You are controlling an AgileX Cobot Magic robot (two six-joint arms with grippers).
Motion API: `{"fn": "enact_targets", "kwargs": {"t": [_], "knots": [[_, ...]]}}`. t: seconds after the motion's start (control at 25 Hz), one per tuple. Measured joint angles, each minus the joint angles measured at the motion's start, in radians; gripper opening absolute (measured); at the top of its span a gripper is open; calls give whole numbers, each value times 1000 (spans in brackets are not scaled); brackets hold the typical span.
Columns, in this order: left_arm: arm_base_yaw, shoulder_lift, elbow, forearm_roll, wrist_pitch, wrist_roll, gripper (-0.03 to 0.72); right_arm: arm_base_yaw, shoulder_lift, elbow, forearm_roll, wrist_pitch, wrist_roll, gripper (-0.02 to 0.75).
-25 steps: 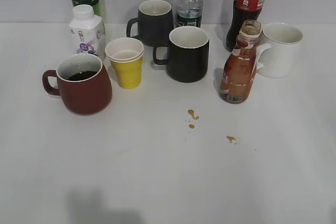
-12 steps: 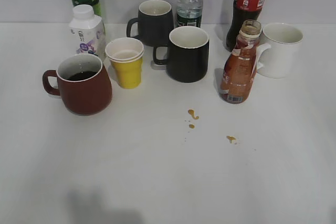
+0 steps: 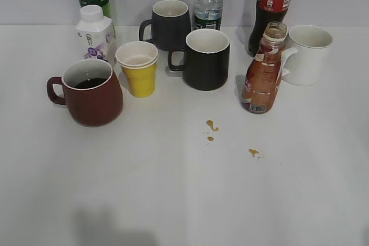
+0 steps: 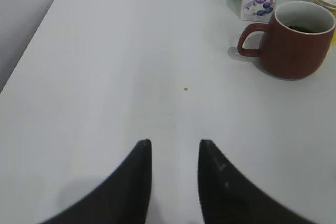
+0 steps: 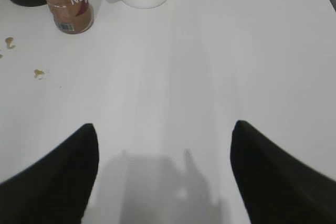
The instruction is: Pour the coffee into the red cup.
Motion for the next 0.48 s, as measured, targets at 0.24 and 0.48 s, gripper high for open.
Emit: {"fn": "enact_targets", "kwargs": {"t": [0.24, 0.48], "knots": [[0, 0, 0, 0, 0, 0, 241, 0, -2, 0, 1, 1, 0, 585], [0, 0, 0, 0, 0, 0, 241, 0, -2, 0, 1, 1, 0, 585]]}}
